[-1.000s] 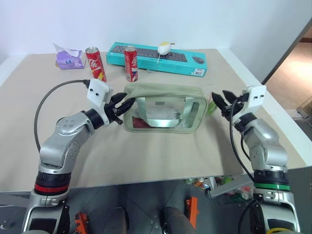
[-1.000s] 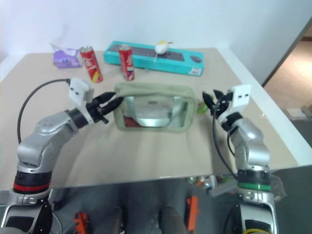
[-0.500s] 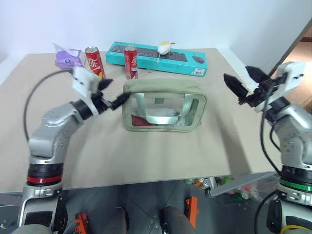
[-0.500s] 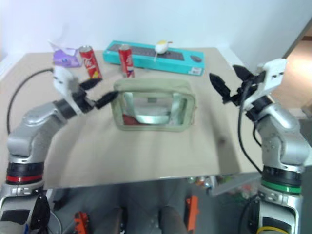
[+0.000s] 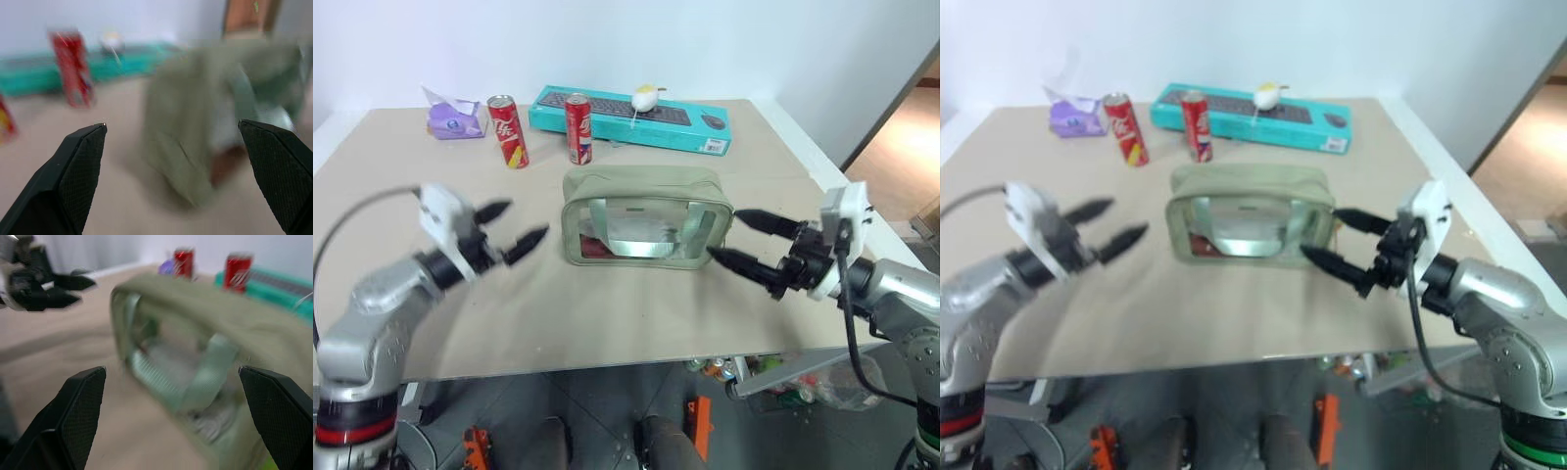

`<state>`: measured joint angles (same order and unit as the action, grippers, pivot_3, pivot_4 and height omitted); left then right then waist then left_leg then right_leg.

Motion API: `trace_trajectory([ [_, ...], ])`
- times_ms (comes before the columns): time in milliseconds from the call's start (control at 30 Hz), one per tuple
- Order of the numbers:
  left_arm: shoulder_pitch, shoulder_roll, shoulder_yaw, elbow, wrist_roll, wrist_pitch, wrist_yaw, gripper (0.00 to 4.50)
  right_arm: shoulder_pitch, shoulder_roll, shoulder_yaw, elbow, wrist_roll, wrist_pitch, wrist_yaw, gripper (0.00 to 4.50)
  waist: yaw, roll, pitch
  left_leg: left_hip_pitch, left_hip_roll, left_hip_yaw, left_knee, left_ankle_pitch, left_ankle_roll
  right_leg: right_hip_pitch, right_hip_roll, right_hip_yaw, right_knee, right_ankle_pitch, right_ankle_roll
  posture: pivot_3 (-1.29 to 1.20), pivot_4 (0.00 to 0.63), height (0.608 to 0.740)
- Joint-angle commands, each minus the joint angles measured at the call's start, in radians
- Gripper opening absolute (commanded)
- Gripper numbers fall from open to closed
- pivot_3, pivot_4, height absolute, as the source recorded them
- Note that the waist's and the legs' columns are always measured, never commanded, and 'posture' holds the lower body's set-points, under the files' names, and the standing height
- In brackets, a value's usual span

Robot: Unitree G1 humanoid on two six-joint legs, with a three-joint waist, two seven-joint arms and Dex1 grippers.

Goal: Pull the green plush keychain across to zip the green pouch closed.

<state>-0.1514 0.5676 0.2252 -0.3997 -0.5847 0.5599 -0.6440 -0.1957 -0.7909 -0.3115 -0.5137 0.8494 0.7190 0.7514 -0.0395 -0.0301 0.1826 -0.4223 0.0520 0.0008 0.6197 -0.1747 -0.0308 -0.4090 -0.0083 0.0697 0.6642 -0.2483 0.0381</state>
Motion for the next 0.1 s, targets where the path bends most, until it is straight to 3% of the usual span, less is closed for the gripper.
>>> trace_trajectory([
  [33,0.050,0.032,-0.069,-0.094,0.096,-0.048,0.011,4.48,0.055,-0.005,0.048,-0.050,-0.035,-0.050,0.056,4.50,0.001,-0.001,0.000,0.000,0.000,-0.001,0.000,0.000,0.000,0.000,0.000,-0.001,0.000,0.000,0.000,0.00,0.150,0.740],
  [100,0.051,0.040,-0.105,-0.101,0.119,-0.061,-0.004,4.48,0.080,0.013,0.072,-0.029,-0.085,-0.103,0.066,4.50,0.002,-0.001,0.000,0.000,0.000,-0.002,0.000,0.000,0.000,0.000,0.001,-0.002,0.000,-0.001,-0.002,0.00,0.150,0.740],
])
